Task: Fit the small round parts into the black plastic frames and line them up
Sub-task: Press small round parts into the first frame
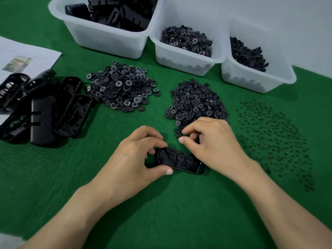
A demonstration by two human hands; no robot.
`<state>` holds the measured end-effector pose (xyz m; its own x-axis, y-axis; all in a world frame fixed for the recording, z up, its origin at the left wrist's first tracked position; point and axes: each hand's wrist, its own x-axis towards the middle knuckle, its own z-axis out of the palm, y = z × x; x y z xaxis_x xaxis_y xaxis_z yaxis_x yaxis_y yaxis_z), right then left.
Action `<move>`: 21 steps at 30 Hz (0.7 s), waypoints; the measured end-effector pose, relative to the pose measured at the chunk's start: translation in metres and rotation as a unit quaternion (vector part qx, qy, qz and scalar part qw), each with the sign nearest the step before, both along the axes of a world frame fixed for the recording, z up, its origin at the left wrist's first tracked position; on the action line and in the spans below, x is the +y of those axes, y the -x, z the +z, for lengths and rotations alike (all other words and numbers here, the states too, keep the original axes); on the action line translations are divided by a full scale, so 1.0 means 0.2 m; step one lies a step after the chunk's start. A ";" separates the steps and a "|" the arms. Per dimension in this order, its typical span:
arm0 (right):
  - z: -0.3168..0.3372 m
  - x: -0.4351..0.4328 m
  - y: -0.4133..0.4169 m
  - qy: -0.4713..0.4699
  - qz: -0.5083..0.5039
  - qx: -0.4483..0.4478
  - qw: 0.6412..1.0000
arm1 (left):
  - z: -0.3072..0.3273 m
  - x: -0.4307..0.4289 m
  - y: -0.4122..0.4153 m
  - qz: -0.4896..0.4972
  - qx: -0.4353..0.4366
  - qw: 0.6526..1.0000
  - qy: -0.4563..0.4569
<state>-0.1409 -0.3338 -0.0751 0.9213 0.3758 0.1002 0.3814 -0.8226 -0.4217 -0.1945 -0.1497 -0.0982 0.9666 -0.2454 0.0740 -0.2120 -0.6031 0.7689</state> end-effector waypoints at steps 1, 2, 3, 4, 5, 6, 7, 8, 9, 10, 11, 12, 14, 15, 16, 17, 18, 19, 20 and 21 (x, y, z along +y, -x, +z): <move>-0.01 0.02 0.00 0.004 0.000 -0.002 1.000 | 0.00 0.00 0.00 0.000 -0.001 1.000 0.000; -0.01 0.03 0.00 0.006 0.000 -0.005 1.000 | 0.00 0.00 0.00 0.000 -0.001 1.000 -0.001; -0.02 0.04 0.00 0.004 0.000 -0.008 1.000 | 0.00 0.00 0.00 0.001 -0.002 1.000 -0.001; -0.02 0.05 0.00 0.000 0.001 -0.012 1.000 | 0.00 0.00 0.00 0.002 -0.003 1.000 -0.002; -0.02 0.05 0.00 -0.004 0.005 -0.015 1.000 | 0.00 0.00 0.00 0.003 -0.004 1.000 -0.002; -0.02 0.04 0.01 -0.007 0.010 -0.019 1.000 | 0.00 0.00 0.00 0.002 -0.005 1.000 -0.001; -0.02 0.04 0.02 -0.011 0.017 -0.020 1.000 | 0.00 0.00 0.00 0.002 -0.005 1.000 -0.001; -0.02 0.03 0.03 -0.015 0.023 -0.018 0.999 | 0.00 0.00 0.00 0.001 -0.005 1.000 -0.001; -0.02 0.03 0.04 -0.021 0.025 -0.014 0.999 | 0.00 0.00 0.00 0.001 -0.006 1.000 0.000; -0.02 0.02 0.04 -0.027 0.021 -0.011 0.999 | 0.01 0.00 0.00 0.001 -0.006 1.000 0.001; -0.03 0.02 0.03 -0.034 0.012 -0.009 0.999 | 0.01 0.00 0.00 0.002 -0.006 1.000 0.002; -0.03 0.01 0.03 -0.040 0.000 -0.006 0.999 | 0.01 0.00 0.00 0.002 -0.007 1.000 0.004; -0.04 0.00 0.02 -0.050 -0.013 0.003 0.999 | 0.01 0.00 0.00 0.002 -0.007 1.000 0.006; -0.04 0.00 0.02 -0.052 -0.008 0.007 0.999 | 0.01 -0.01 0.00 0.002 -0.007 1.000 0.005; -0.04 0.00 0.02 -0.051 0.000 0.011 0.999 | 0.01 -0.01 0.00 0.002 -0.008 1.000 0.004; -0.04 -0.01 0.02 -0.046 0.007 0.017 0.999 | 0.01 -0.01 0.00 0.002 -0.008 1.000 0.004; -0.03 0.00 0.02 -0.042 0.012 0.022 0.999 | 0.01 -0.01 0.00 0.002 -0.007 1.000 0.003; -0.03 0.00 0.02 -0.039 0.014 0.025 0.999 | 0.01 -0.01 0.00 0.001 -0.007 1.000 0.002; -0.03 0.00 0.02 -0.041 0.016 0.024 0.999 | 0.01 0.00 0.00 0.001 -0.008 1.000 0.001; -0.02 0.00 0.01 -0.049 0.018 0.021 0.998 | 0.01 0.00 0.00 0.002 -0.008 1.000 0.002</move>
